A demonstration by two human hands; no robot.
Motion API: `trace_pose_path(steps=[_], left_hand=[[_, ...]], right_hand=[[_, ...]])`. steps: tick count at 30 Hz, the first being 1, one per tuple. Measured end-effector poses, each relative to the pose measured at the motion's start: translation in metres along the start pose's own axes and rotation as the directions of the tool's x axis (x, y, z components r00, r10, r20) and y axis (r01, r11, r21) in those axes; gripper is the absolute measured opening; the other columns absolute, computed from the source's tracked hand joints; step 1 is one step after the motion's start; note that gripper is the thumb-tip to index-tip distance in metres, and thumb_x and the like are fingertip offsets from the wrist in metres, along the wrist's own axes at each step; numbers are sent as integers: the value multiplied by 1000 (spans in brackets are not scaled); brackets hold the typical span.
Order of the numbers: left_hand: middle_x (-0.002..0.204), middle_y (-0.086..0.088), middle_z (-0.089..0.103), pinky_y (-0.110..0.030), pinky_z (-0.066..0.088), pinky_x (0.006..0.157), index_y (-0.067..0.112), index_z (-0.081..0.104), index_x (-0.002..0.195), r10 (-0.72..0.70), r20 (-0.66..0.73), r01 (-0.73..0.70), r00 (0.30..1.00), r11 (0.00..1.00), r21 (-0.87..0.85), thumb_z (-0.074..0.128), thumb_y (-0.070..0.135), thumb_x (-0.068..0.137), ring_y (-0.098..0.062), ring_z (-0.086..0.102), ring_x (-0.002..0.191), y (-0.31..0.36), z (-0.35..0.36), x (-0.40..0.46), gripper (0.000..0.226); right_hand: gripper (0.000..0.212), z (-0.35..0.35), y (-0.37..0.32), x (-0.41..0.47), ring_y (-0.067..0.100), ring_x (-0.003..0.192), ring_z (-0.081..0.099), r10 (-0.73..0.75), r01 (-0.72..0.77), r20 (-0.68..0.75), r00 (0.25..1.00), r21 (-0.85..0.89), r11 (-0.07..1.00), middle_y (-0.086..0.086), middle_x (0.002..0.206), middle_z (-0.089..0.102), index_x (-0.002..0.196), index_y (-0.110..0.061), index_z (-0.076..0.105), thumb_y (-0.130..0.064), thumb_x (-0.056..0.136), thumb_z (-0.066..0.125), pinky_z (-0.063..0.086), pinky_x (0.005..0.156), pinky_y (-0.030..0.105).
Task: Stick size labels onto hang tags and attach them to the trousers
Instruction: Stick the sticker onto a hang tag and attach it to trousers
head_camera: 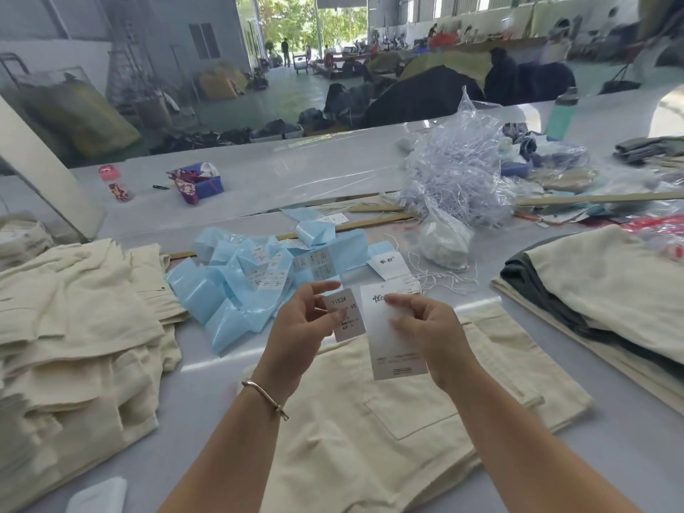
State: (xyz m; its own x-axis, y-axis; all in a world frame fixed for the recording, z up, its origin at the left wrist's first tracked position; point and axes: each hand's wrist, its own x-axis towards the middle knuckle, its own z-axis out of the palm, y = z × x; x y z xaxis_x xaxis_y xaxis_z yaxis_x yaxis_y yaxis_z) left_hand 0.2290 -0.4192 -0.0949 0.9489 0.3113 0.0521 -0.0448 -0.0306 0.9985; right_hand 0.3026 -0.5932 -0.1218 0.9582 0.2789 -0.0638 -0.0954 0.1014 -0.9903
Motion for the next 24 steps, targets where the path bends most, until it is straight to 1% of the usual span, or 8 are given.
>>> trace_pose_path(steps=[3, 8, 10, 12, 14, 17, 21, 24], left_hand=[[92, -8, 67, -25, 56, 73, 18, 63, 113, 9, -10, -9, 1000, 1000, 6, 60, -10, 86, -13, 63, 82, 1, 11, 0, 39], [90, -5, 67, -16, 50, 63, 23, 64, 108, 36, 14, -37, 999, 991, 130, 63, -7, 85, -9, 60, 77, 16, 28, 10, 38], [89, -5, 68, -15, 48, 59, 24, 65, 108, 36, 16, -38, 999, 989, 142, 64, -5, 84, -4, 60, 72, 21, 33, 12, 37], [88, -2, 70, -14, 47, 57, 24, 65, 107, 15, 21, -18, 1000, 987, 163, 66, -1, 84, -1, 60, 69, 22, 38, 12, 34], [87, 0, 70, -14, 46, 56, 25, 65, 105, -16, 12, 14, 1000, 986, 167, 67, 1, 85, -3, 61, 71, 19, 43, 9, 32], [85, -1, 69, -15, 44, 56, 27, 65, 103, -58, -12, 59, 998, 988, 141, 67, 2, 84, -8, 60, 72, 16, 50, 5, 32], [86, -1, 69, -14, 44, 53, 27, 64, 104, -54, -6, 54, 999, 986, 155, 73, 2, 80, -3, 61, 68, 21, 57, 4, 36], [89, -5, 69, -14, 45, 52, 24, 63, 109, -38, 22, 33, 999, 981, 192, 77, 3, 76, -2, 62, 67, 26, 62, 5, 42]], right_hand=[[58, -12, 2, -2, 21, 95, 65, 46, -48, 105, 993, 18, 999, 8, 116, 66, 124, -13, 63, 11, 72, 72, 55, 75, 27], [83, -26, -4, -4, 21, 103, 63, 76, -72, 248, 966, -27, 997, 10, 125, 59, 145, -13, 38, 13, 73, 72, 55, 81, 32], [85, -29, -7, -5, 22, 110, 61, 39, -25, 258, 965, -57, 998, 8, 130, 56, 147, -17, 34, 10, 76, 71, 55, 84, 32], [77, -31, -10, -6, 21, 110, 60, -17, 38, 221, 975, -94, 995, 6, 132, 55, 143, -22, 42, 7, 78, 71, 56, 83, 29], [72, -34, -12, -8, 23, 111, 60, -34, 58, 210, 977, -108, 992, 8, 132, 56, 138, -23, 48, 7, 77, 72, 56, 86, 33], [78, -39, -12, -11, 24, 106, 60, -2, 26, 264, 965, -90, 996, 11, 130, 55, 139, -23, 46, 14, 74, 70, 56, 87, 40], [87, -45, -12, -10, 24, 99, 58, 40, -25, 316, 948, -51, 998, 19, 131, 54, 143, -20, 42, 22, 70, 63, 55, 81, 40], [97, -48, -15, -11, 24, 99, 58, 56, -38, 344, 937, -56, 998, 19, 131, 54, 146, -18, 38, 12, 58, 66, 54, 79, 37]])
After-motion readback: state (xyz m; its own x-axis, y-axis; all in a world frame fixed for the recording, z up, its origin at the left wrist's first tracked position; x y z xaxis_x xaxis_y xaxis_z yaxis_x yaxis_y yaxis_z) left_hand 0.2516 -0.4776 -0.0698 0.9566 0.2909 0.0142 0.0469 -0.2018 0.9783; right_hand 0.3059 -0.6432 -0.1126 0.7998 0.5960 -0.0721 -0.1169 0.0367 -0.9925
